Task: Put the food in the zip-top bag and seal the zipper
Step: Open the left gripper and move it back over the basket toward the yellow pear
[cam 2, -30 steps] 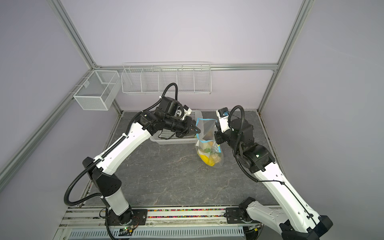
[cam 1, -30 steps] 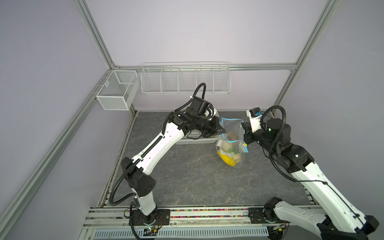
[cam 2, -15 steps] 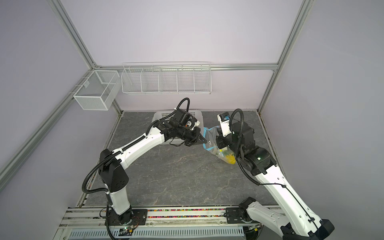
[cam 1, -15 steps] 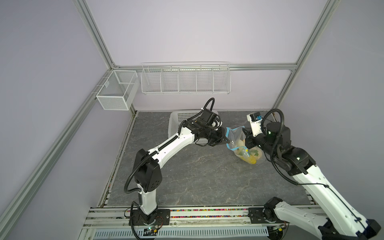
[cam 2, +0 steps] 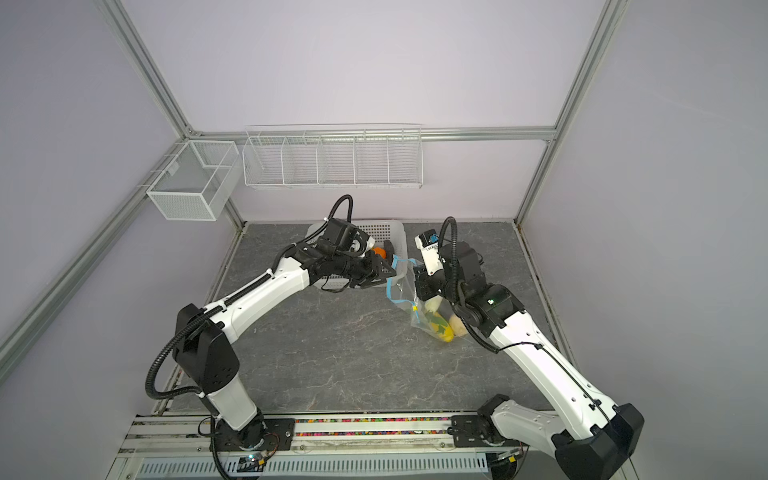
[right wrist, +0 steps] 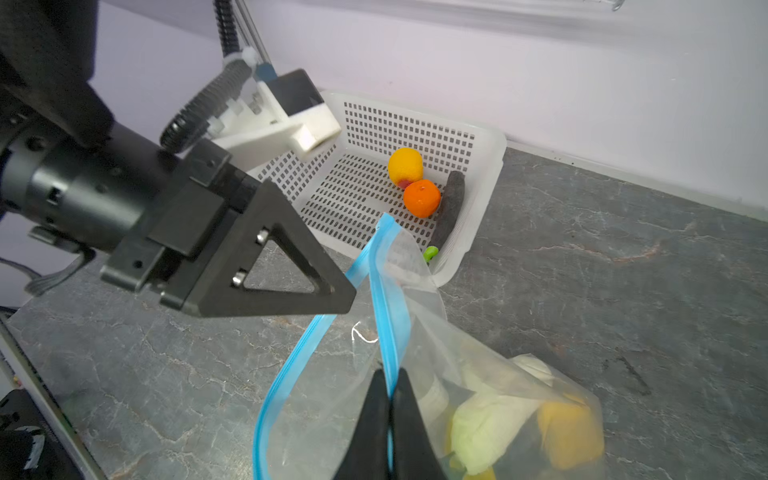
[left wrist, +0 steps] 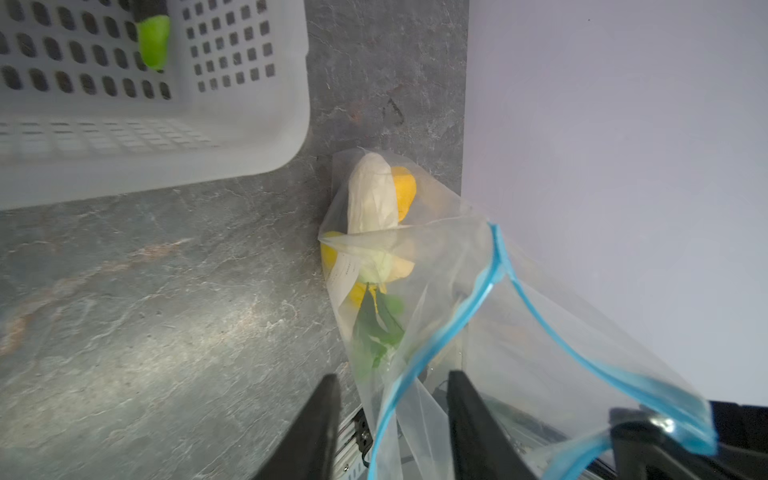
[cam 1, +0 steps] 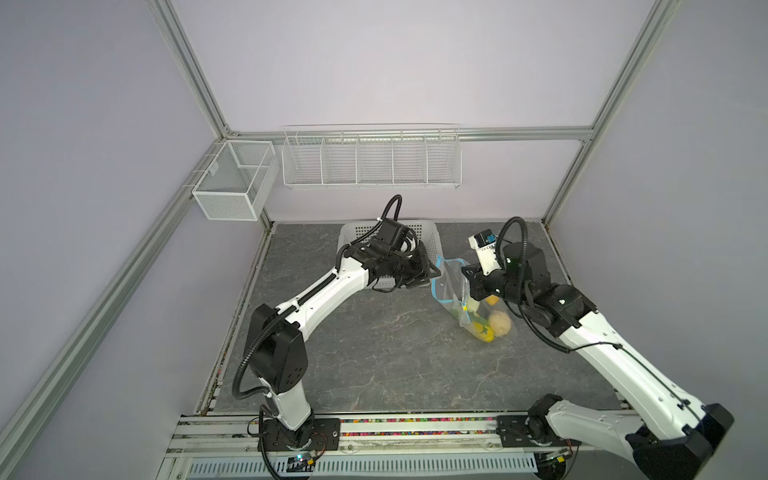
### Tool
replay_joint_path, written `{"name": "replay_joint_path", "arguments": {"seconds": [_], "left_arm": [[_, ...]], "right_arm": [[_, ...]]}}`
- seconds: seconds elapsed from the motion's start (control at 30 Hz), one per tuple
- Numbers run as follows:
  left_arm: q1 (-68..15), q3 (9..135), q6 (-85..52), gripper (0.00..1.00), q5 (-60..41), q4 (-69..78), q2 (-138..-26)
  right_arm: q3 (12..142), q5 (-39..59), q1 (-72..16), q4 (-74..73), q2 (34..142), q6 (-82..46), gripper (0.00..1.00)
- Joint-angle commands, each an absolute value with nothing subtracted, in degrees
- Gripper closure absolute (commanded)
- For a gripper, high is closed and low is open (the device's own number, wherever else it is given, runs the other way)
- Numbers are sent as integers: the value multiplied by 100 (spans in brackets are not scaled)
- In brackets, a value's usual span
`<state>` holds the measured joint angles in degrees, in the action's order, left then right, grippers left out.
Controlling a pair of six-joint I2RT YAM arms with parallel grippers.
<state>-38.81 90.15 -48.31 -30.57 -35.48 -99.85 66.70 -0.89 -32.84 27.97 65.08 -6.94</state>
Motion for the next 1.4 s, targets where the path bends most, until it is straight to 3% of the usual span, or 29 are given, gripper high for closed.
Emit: {"name": "replay_joint_path", "arguments": {"seconds": [0.0,0.23,0.47,0.87,1.1,1.37], "left_arm": [[-3630,9160,-4386,47,-2375,-3851,-9858],[-3376,9848,-3560,33,-1353,-4172,-10423],[-3226,10598,-3023,27,-16,-4324,-11266],[-3033,11798,-2809,22,700,-4093,-12801],[-2929,12435,-2776,13,703,-4174,-13435],[-2842,13008,-2608,9,643,-4343,-14003]], "right_arm": [[6575,87,-3318,2442,6596,-821,93],[6602,181,-3322,2304,6783,-789,93],[6499,293,-3307,2050,7067,-620,93],[6521,446,-3225,1872,7274,-483,93],[6540,561,-3128,1781,7482,-466,93],[6636,715,-3016,1726,7651,-474,93]]}}
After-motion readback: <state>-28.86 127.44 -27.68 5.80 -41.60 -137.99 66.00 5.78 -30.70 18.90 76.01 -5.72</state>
